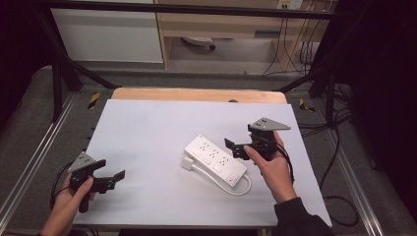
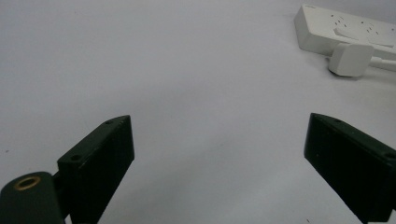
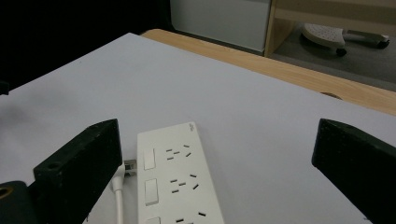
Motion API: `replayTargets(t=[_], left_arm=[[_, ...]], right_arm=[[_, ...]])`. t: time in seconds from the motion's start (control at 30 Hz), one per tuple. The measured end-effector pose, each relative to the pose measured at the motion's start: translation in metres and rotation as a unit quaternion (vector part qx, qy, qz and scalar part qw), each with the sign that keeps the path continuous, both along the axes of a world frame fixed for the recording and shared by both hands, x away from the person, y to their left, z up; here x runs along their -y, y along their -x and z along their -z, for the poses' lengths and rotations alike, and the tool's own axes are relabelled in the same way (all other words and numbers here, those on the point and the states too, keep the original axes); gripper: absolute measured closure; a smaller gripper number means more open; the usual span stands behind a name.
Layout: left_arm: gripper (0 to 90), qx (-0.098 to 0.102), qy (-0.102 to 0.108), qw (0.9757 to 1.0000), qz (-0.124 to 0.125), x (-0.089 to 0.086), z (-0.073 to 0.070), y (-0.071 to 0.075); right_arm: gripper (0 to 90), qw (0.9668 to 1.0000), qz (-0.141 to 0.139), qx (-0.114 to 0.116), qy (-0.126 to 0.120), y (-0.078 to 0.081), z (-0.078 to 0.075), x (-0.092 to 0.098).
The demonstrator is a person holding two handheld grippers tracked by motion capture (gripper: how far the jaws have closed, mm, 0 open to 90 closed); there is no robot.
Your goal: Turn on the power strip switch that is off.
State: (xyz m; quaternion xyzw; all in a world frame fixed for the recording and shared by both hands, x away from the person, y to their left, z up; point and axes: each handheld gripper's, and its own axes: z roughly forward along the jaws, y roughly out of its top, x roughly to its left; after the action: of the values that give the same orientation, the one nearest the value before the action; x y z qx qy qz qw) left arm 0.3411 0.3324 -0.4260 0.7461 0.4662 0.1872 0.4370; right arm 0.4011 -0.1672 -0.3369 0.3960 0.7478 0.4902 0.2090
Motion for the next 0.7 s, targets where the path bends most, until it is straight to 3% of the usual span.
replayTargets(t=[0.7], left_arm=[[8.4, 0.0, 0.001, 1.0, 0.0, -0.001, 0.0, 0.0]], right_arm=[[2.4, 0.9997, -0.02, -0.01, 0.01, -0.008, 0.004, -0.025]])
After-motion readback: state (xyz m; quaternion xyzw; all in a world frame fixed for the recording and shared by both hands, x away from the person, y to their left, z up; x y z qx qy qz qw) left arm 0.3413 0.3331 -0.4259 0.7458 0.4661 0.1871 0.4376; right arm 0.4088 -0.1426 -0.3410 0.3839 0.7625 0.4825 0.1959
